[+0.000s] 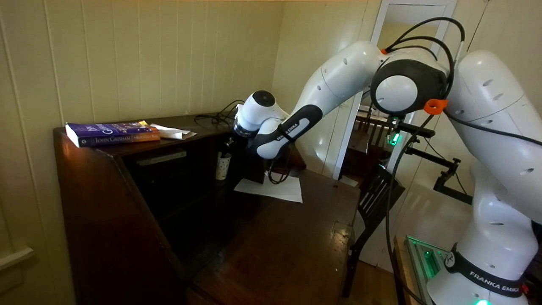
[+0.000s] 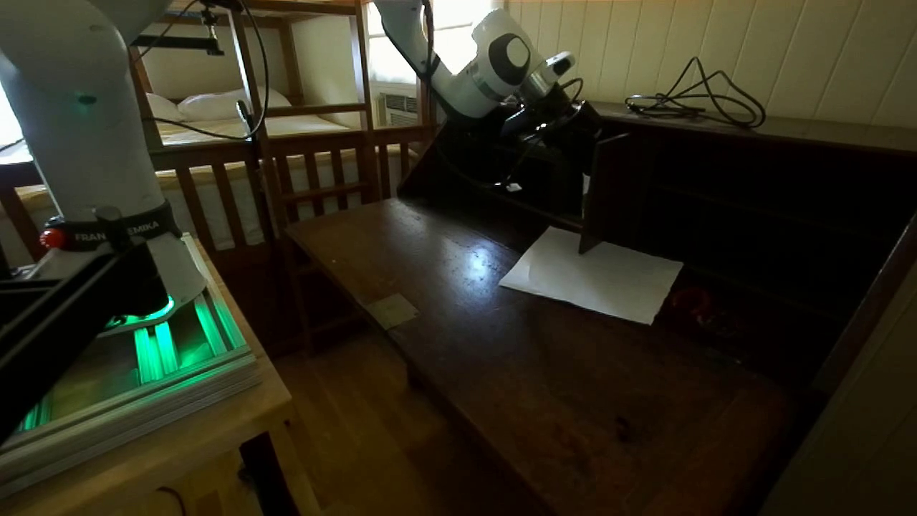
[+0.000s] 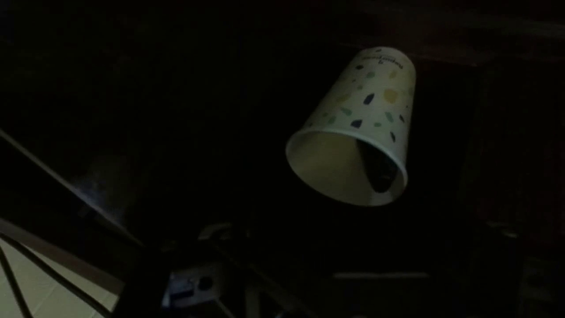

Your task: Put the cup in the open cabinet, then close the cabinet door

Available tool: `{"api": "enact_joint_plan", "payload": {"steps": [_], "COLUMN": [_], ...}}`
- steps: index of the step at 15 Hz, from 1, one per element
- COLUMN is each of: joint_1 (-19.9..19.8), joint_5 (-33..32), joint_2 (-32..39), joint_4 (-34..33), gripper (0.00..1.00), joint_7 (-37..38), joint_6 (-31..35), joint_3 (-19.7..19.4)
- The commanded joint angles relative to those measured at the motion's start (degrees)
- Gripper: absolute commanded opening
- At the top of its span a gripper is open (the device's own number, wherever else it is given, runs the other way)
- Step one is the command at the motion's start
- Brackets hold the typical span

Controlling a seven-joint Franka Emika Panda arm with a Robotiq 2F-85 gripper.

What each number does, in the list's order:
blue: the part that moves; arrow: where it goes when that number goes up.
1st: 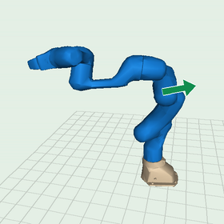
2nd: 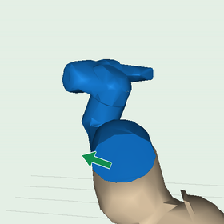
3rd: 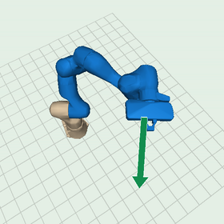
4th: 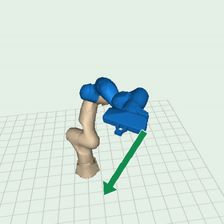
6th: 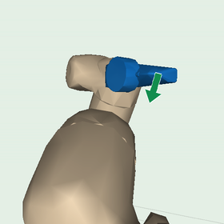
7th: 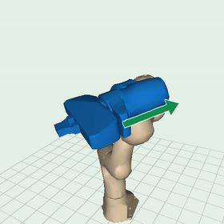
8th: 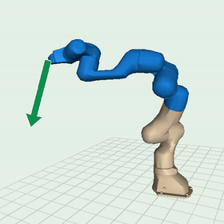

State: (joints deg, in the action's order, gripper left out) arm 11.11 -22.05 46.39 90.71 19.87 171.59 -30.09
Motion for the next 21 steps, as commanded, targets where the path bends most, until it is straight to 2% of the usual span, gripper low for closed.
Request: {"api": "enact_joint_plan", "payload": {"steps": [1,2,5,7,8,10,12,16,21], "joint_1": [6.4,7.6,11.6,12.5,12.9,11.0,11.9,16.6,21.4], "joint_5": [0.4,2.1,0.4,-1.4,-2.6,-3.7,-3.7,-7.5,-13.4], "joint_2": [-8.6,-10.4,-15.1,-19.2,-20.6,-24.9,-28.2,-33.8,-39.7], "joint_4": [13.3,16.2,23.7,29.6,32.2,38.8,44.3,50.3,47.6], "gripper": [1.0,1.0,1.0,1.0,1.0,1.0,1.0,1.0,1.0], "joint_7": [5.1,3.7,6.7,6.2,6.2,3.9,3.5,6.4,7.4], "joint_6": [-3.5,-4.5,-7.7,-7.9,-6.5,0.2,3.8,1.6,-5.3], "joint_3": [-2.2,-2.1,-4.4,-5.1,-6.0,-5.5,-7.9,-17.5,-29.8]}}
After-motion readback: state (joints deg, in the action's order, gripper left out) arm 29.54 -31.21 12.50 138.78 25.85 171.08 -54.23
